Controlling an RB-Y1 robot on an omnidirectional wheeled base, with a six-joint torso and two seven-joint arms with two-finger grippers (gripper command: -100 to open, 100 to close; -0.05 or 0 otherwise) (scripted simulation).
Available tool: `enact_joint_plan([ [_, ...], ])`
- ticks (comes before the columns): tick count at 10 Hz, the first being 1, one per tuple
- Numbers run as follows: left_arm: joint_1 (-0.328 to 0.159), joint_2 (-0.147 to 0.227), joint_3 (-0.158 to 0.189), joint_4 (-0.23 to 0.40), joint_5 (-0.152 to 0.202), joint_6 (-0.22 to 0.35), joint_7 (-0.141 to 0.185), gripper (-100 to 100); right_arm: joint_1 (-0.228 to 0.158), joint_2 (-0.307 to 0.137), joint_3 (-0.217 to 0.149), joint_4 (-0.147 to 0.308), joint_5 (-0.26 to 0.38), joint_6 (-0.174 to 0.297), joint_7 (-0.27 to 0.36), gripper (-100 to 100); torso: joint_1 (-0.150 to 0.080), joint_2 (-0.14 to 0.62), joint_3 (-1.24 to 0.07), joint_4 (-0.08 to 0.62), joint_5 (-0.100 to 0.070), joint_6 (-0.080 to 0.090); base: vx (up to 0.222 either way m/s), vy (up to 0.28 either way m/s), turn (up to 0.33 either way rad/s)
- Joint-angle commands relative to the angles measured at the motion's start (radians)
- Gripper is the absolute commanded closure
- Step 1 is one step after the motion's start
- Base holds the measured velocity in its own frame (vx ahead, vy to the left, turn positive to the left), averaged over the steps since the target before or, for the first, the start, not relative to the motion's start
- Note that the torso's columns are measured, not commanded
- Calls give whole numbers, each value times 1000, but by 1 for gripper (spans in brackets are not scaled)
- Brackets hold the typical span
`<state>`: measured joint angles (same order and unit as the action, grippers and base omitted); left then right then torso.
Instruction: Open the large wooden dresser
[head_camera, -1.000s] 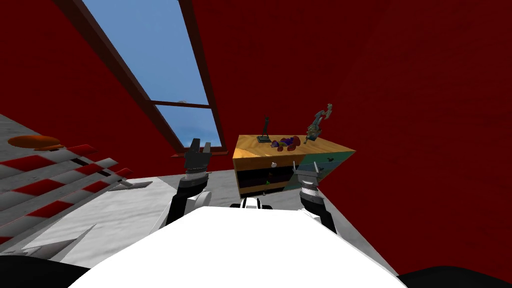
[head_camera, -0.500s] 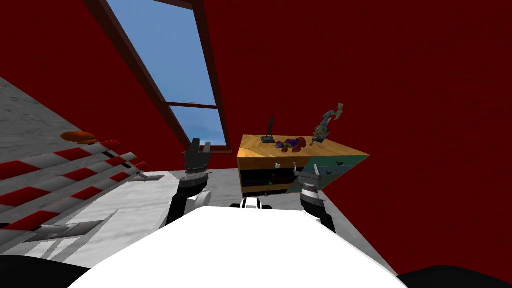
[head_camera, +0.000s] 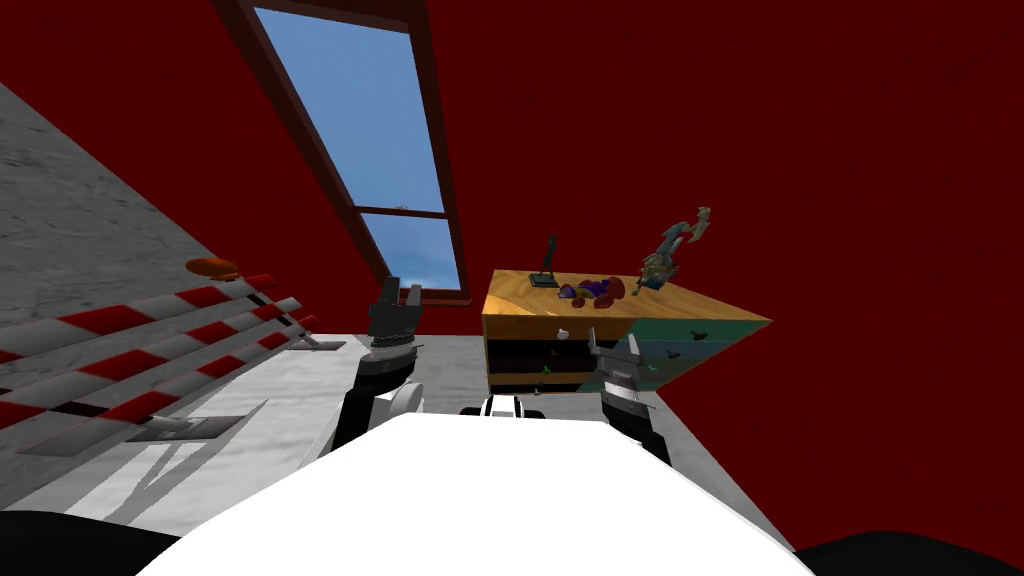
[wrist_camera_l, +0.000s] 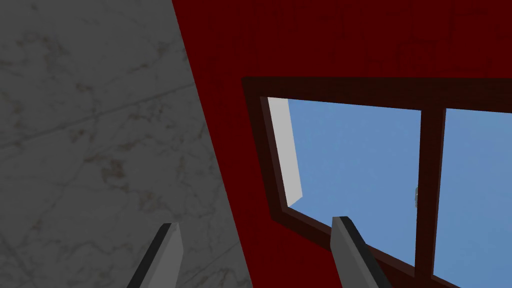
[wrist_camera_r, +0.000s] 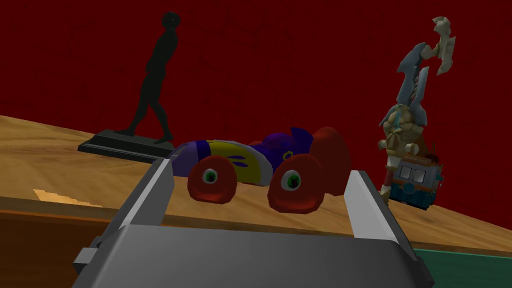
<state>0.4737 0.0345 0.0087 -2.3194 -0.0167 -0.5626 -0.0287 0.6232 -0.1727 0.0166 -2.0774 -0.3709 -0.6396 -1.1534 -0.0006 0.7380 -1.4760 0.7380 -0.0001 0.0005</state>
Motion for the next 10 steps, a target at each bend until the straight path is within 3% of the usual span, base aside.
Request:
enact_joint_plan([
  [1,0,0,0,0,0,0,0,0,7,0,5,22,-34,-18,-77,-100,1,0,0,0,0,-1,-3,14,161],
  [10,0,0,0,0,0,0,0,0,30,0,22,89,-130,-71,-315,-100,1,0,0,0,0,-1,0,11,122],
])
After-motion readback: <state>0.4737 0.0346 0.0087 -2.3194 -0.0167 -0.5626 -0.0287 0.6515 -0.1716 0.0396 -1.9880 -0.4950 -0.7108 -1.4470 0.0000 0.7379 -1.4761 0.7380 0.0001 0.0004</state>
